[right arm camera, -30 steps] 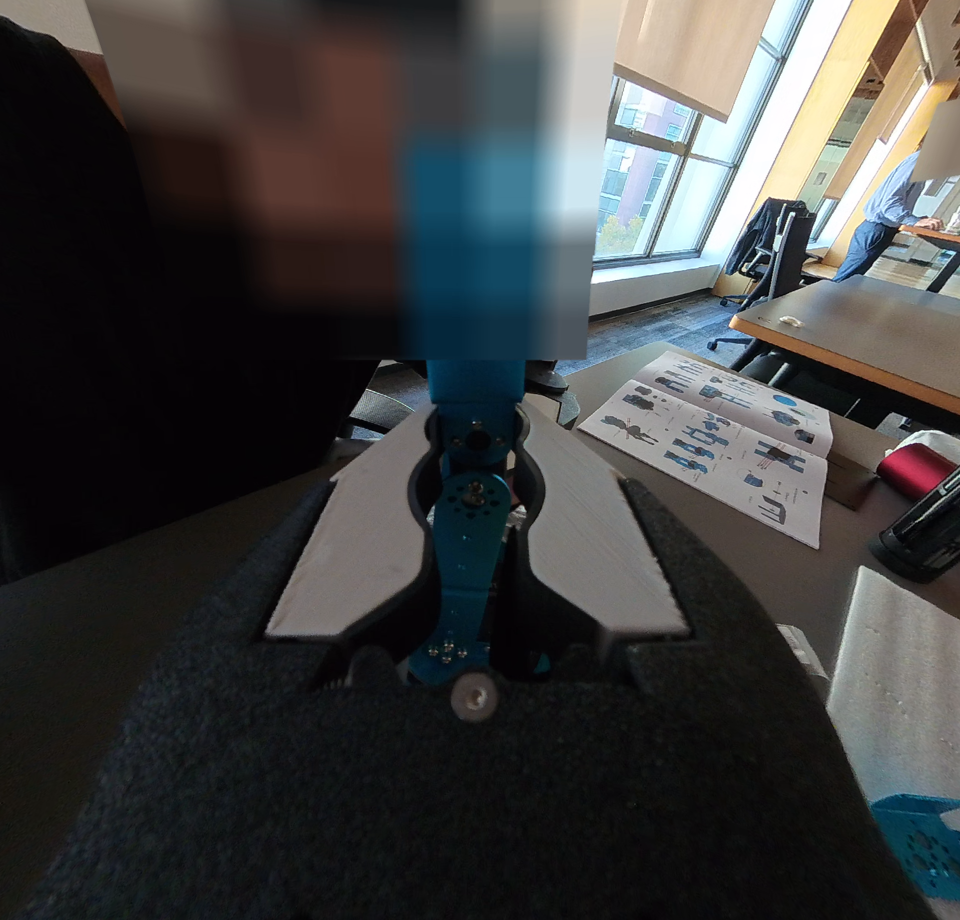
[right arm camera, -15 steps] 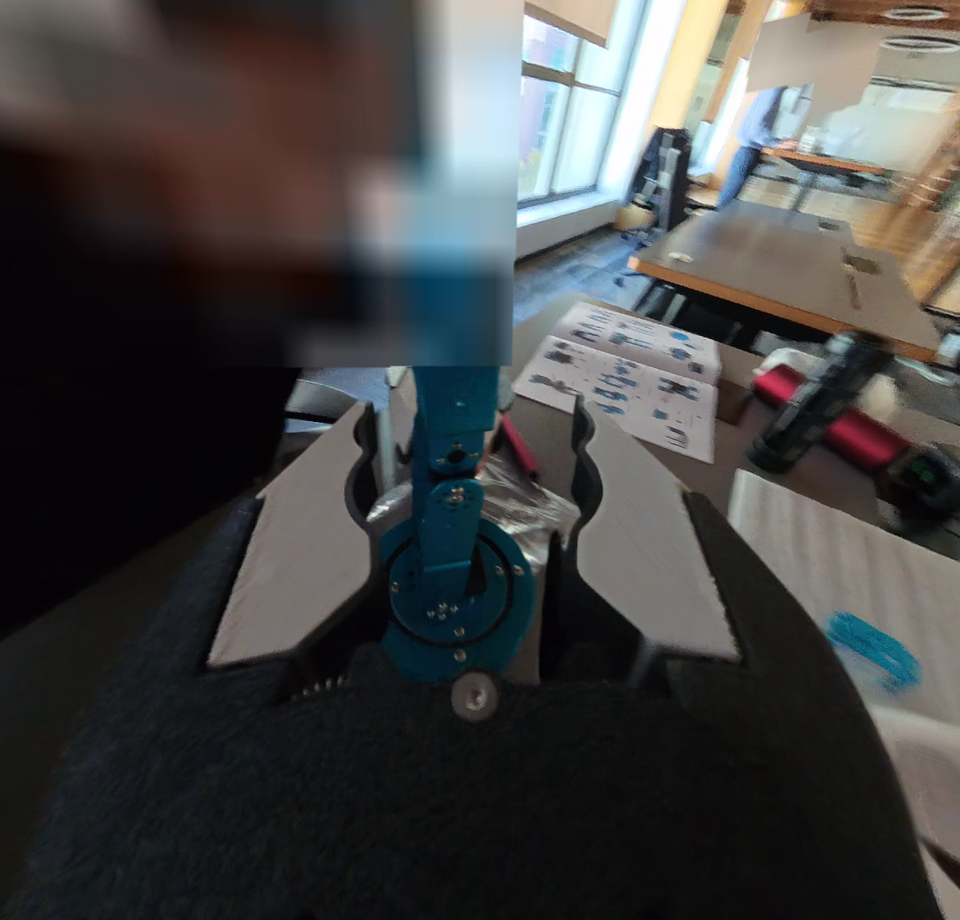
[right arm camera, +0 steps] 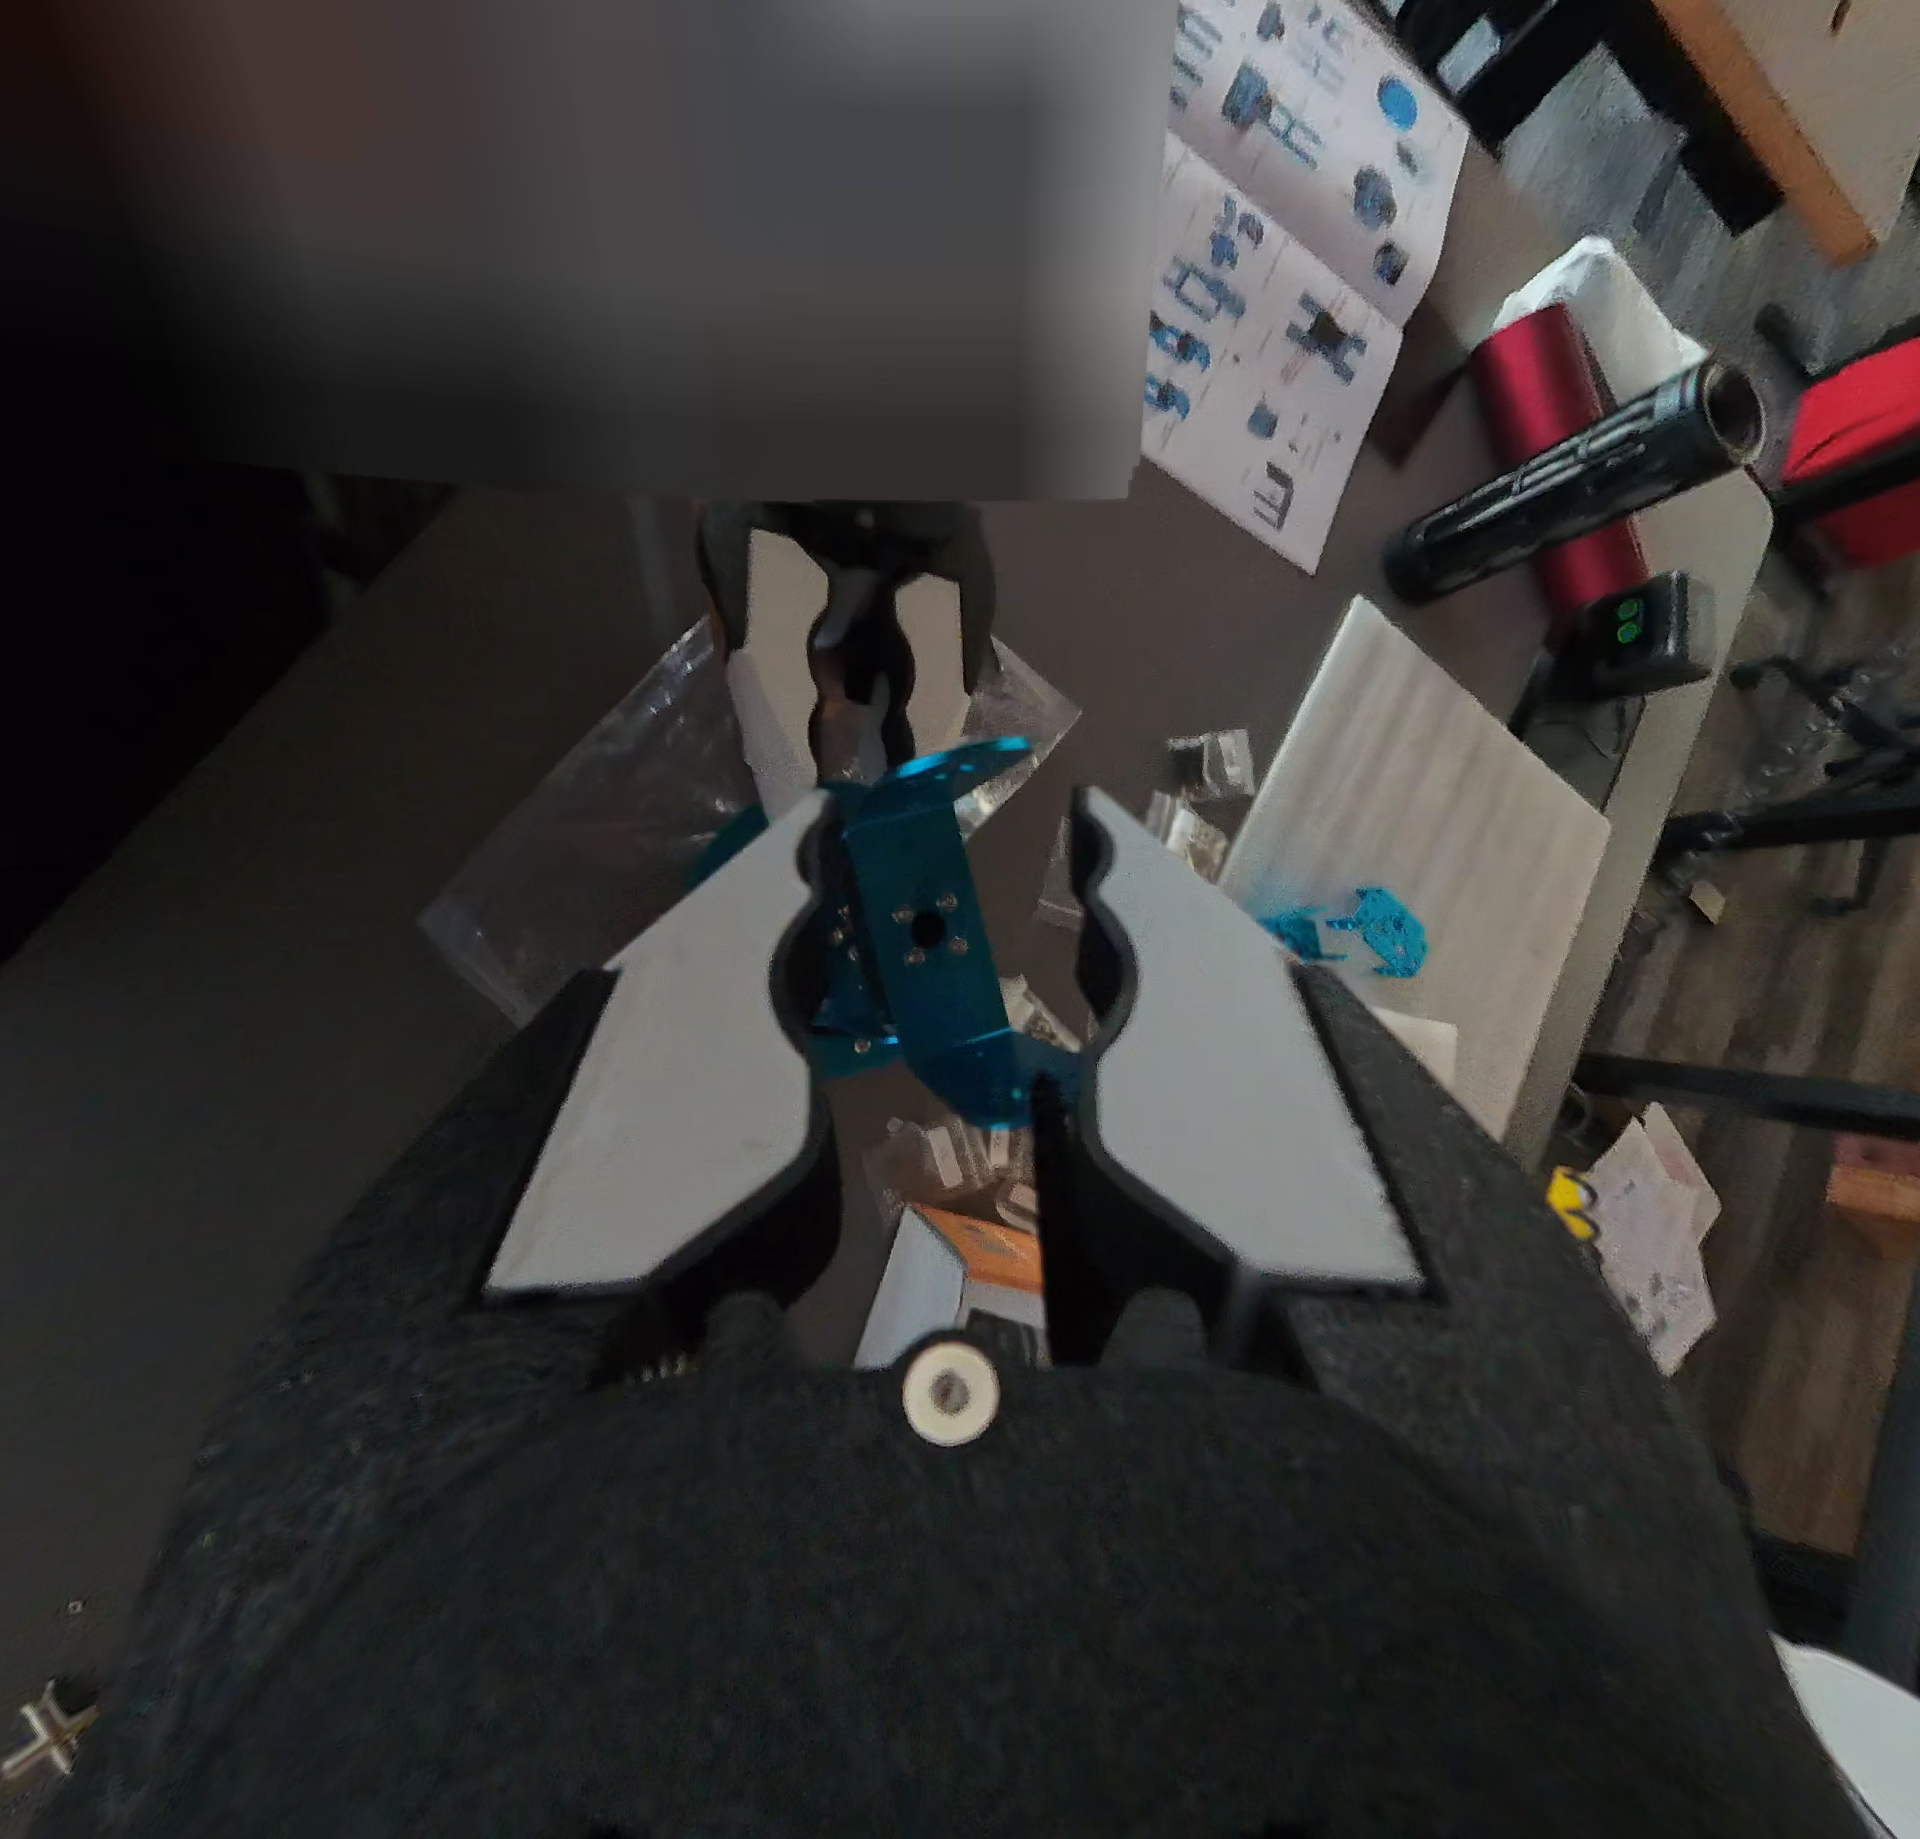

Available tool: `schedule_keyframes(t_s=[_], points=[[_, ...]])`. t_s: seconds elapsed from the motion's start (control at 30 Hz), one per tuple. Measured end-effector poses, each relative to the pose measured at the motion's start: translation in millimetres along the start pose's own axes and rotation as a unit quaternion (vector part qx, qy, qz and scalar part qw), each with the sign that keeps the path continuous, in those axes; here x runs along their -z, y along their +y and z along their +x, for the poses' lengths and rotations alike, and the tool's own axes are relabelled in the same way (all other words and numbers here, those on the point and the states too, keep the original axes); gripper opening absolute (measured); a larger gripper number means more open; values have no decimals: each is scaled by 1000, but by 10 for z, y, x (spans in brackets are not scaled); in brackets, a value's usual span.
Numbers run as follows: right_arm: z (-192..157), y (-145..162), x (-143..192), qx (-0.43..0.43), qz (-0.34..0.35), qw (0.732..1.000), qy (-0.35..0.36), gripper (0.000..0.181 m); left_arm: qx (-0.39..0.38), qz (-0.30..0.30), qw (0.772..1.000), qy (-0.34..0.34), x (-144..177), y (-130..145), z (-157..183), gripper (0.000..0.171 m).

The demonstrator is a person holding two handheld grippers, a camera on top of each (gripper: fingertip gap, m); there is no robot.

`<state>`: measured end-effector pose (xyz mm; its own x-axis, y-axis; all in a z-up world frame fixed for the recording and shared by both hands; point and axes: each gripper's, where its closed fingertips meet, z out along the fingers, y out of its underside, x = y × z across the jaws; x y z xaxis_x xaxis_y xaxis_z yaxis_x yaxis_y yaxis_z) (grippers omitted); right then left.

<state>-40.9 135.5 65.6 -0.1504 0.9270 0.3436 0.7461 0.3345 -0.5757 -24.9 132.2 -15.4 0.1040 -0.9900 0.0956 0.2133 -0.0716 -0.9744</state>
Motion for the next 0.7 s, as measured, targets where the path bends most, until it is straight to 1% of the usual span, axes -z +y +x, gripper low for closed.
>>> schedule_keyframes(t_s=[0.03, 0.17, 0.2, 0.23, 0.3, 0.37, 0.43, 0.5, 0.53, 0.57, 0.6, 0.7], points=[[8, 21, -11, 3, -9, 1000, 5, 39, 0, 0, 1000, -1, 1, 1, -3, 25], [-36, 51, 20, 3, -21, 1000, 12, 36, 0, -4, 1000, 0, -2, 7, -1, 26], [-22, 65, 40, 7, -25, 999, 22, 18, 2, -4, 1000, 5, -4, 9, 13, 26], [28, 87, 75, 24, -30, 998, 43, 5, 5, -5, 1000, 8, -3, 14, 21, 26], [51, 56, 160, 27, -13, 998, 52, 0, 8, -2, 1000, 6, 0, 10, -3, 26], [3, 13, 185, 21, 3, 999, 36, 0, 13, -1, 1000, 5, -1, 8, -24, 26], [14, 15, 172, 20, 1, 999, 41, 0, 12, -2, 1000, 1, 1, 7, -30, 26], [63, 31, 184, 13, -3, 998, 63, 0, 10, -1, 1000, -1, -1, 8, -30, 26], [74, 35, 195, 8, 1, 997, 73, 5, 11, -1, 1000, -2, 0, 8, -31, 26], [101, 36, 203, -5, 7, 996, 89, 24, 10, 0, 1000, -4, -1, 8, -32, 26], [108, 43, 196, -24, 14, 995, 100, 48, 8, 0, 1000, -7, 0, 7, -32, 26], [-30, 51, -3, -69, 45, 993, 86, 72, 6, 1, 1000, -8, -2, 10, -20, 26]])
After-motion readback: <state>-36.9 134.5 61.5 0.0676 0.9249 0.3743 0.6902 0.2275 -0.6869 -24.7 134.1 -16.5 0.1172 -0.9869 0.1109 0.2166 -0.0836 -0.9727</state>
